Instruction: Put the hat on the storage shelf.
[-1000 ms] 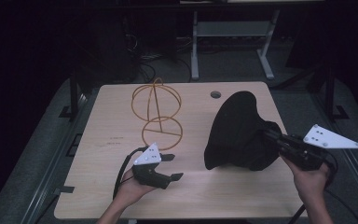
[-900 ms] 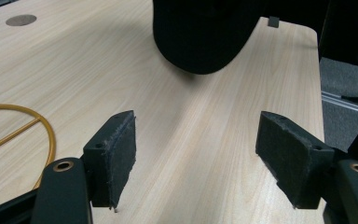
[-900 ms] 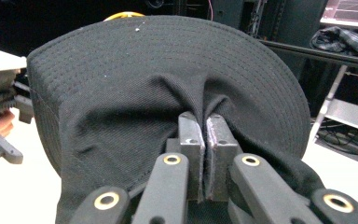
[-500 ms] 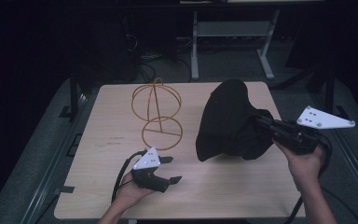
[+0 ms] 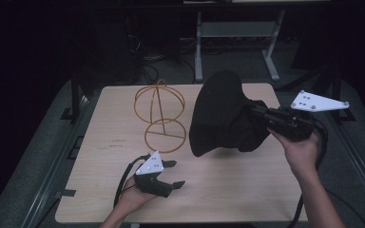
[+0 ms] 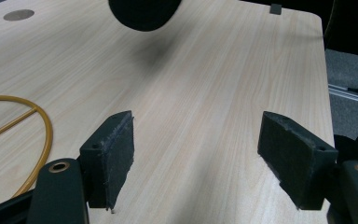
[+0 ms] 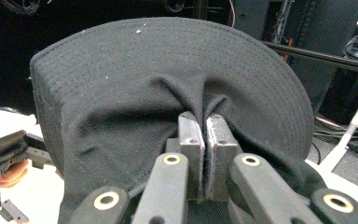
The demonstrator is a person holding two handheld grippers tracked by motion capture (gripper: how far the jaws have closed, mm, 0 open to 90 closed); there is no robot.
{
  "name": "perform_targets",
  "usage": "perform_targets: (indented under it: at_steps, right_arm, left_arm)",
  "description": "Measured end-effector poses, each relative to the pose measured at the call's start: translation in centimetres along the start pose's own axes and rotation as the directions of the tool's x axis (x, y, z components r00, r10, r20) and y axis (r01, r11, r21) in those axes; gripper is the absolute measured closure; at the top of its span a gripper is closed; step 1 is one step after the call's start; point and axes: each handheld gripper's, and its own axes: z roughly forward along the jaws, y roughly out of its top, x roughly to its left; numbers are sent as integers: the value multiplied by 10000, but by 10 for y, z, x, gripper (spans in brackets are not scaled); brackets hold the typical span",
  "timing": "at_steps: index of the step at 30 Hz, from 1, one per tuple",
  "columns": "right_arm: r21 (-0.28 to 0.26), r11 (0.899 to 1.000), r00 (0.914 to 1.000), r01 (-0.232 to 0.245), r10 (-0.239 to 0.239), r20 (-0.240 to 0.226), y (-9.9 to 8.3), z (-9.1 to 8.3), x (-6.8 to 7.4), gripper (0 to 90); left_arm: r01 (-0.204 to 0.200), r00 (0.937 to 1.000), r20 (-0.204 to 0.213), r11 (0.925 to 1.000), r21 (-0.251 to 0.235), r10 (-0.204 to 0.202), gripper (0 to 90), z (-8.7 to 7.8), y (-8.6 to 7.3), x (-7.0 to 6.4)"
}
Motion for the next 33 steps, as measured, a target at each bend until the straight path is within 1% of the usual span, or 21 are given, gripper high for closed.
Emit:
perform_targets:
  at_steps: [3, 4, 11, 21, 28, 33]
  right_arm:
    - [24, 10000, 9999, 10, -10, -107, 6, 7, 1, 866]
    - [16, 10000, 9999, 17, -17, -134, 8, 9, 1, 866]
    - [90, 10000, 9993, 34, -31, -378, 24, 26, 2, 866]
    - [76, 9999, 9987, 118, -114, -490, 42, 39, 3, 865]
    - [110, 9998, 9984, 150, -144, -550, 51, 48, 3, 865]
    - [136, 9998, 9976, 149, -139, -684, 58, 58, 3, 865]
  left_arm:
    - [-1, 10000, 6, 10000, -68, 1, 264, 1, 0, -1]
    - [-18, 10000, 36, 10000, 2, 18, 264, 0, 0, -1]
    - [-73, 10000, 1, 10000, 45, 73, 259, 1, -2, -1]
    - [-158, 9999, -15, 9999, 71, 158, 259, 2, -3, -1]
    - [-113, 9999, -2, 9999, 128, 113, 257, 3, -4, -1]
    - [-241, 9997, -5, 9995, 221, 241, 257, 3, -4, -1]
